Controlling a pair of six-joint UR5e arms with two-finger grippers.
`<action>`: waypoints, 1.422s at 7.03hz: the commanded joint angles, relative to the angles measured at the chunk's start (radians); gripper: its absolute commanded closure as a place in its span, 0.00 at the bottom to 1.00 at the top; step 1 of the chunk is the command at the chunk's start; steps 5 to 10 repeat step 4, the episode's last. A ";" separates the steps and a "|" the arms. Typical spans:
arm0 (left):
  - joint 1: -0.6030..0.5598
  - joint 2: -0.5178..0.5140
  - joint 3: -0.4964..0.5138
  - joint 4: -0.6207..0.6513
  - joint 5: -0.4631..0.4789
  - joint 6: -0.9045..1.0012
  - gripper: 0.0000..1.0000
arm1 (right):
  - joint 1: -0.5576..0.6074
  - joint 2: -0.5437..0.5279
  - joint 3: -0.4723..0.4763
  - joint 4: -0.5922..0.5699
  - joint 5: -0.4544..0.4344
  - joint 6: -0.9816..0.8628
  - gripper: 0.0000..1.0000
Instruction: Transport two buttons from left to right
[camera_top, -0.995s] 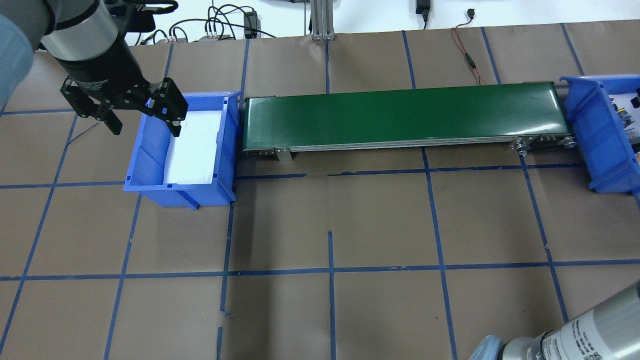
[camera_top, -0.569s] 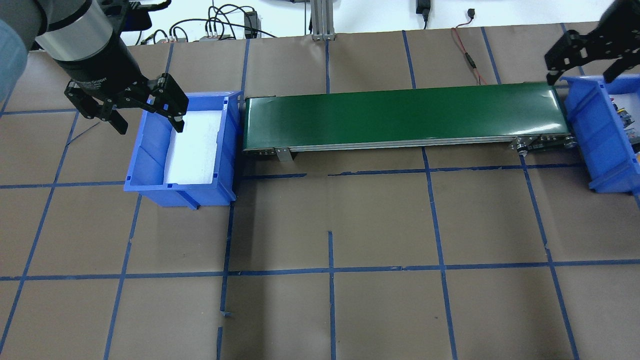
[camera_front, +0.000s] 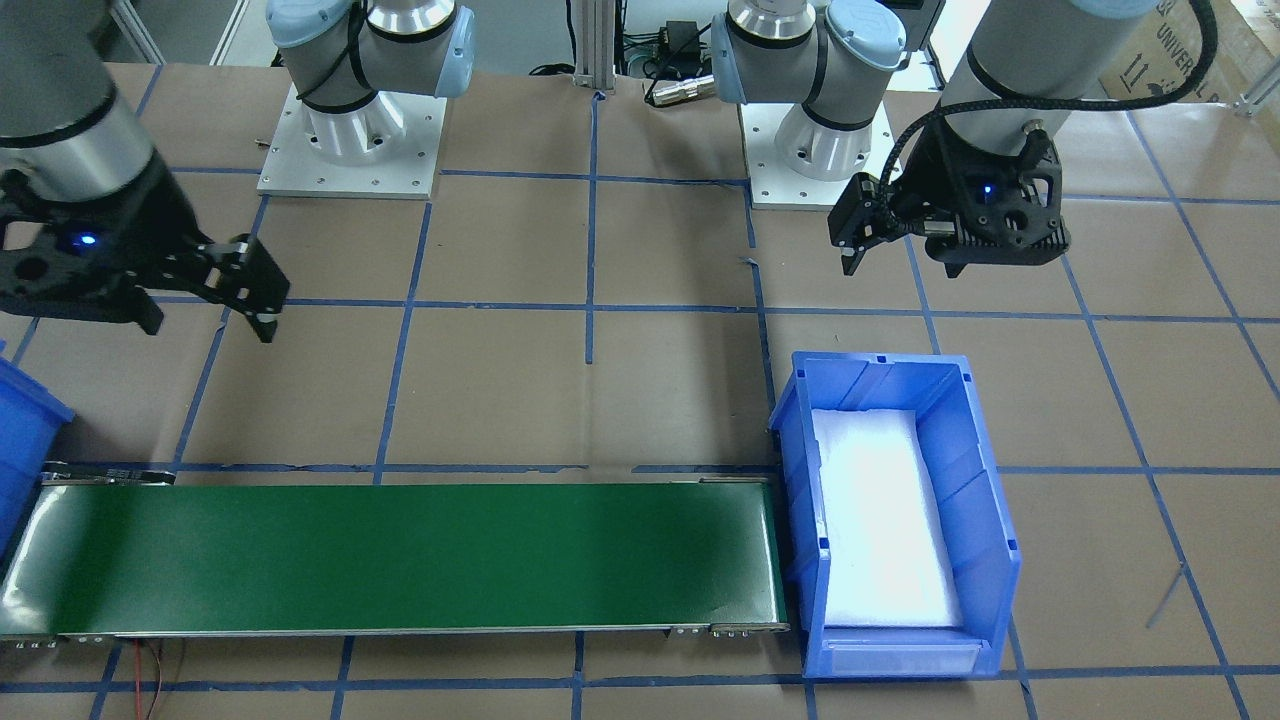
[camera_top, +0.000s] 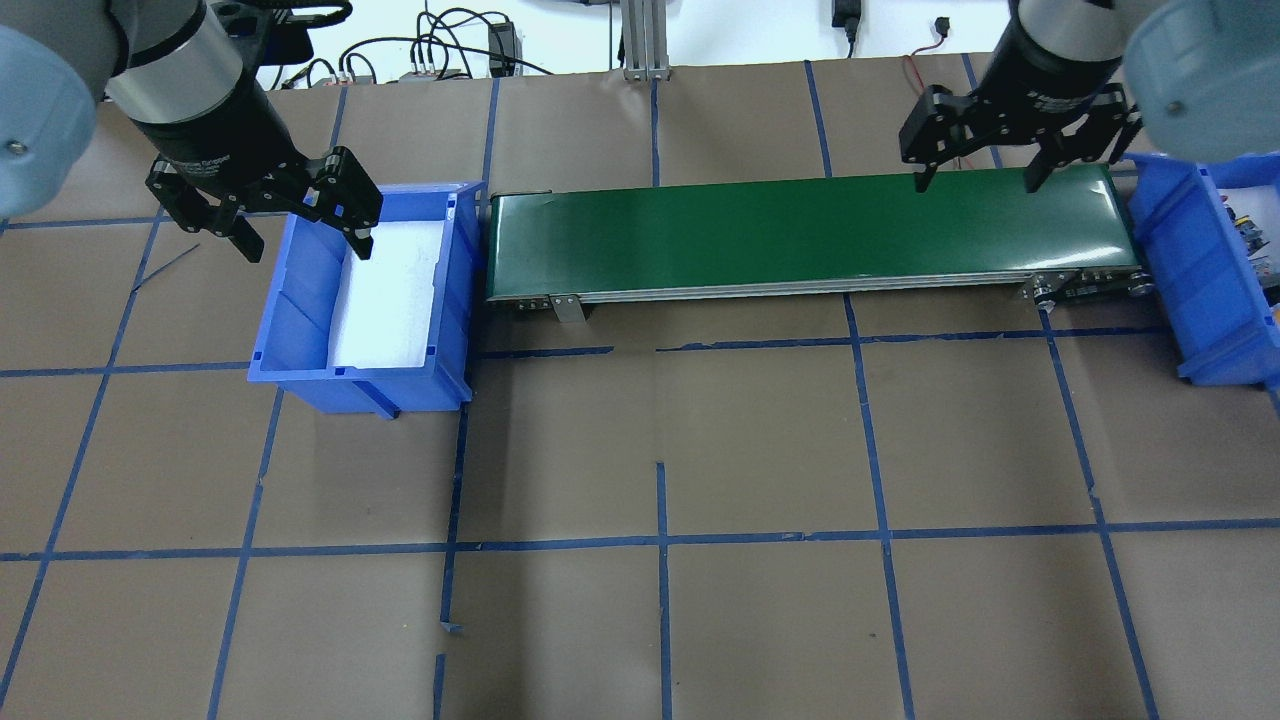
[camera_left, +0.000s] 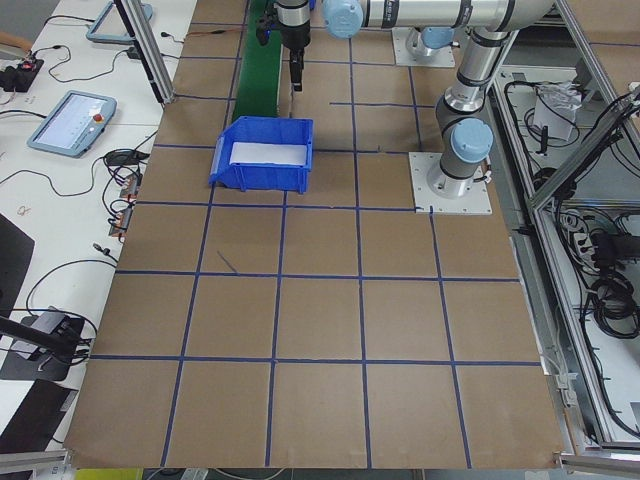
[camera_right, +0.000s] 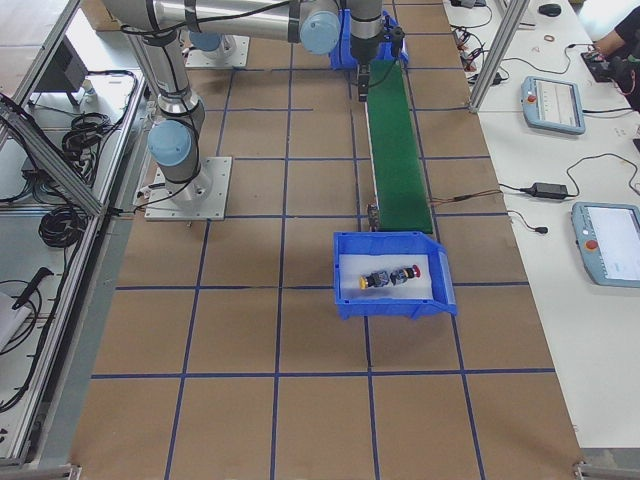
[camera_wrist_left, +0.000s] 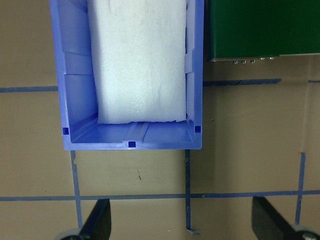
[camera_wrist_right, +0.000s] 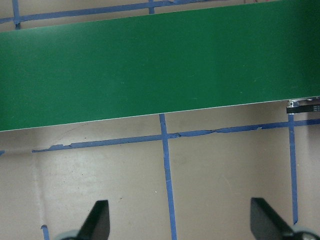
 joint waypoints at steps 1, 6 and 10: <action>-0.039 -0.004 0.007 0.001 -0.011 -0.014 0.00 | 0.010 0.001 0.005 -0.007 0.000 0.026 0.00; -0.033 0.002 0.010 0.001 -0.007 -0.001 0.00 | 0.010 0.001 0.007 -0.005 -0.009 0.018 0.00; -0.033 0.002 0.010 0.001 -0.007 -0.001 0.00 | 0.010 0.001 0.007 -0.005 -0.009 0.018 0.00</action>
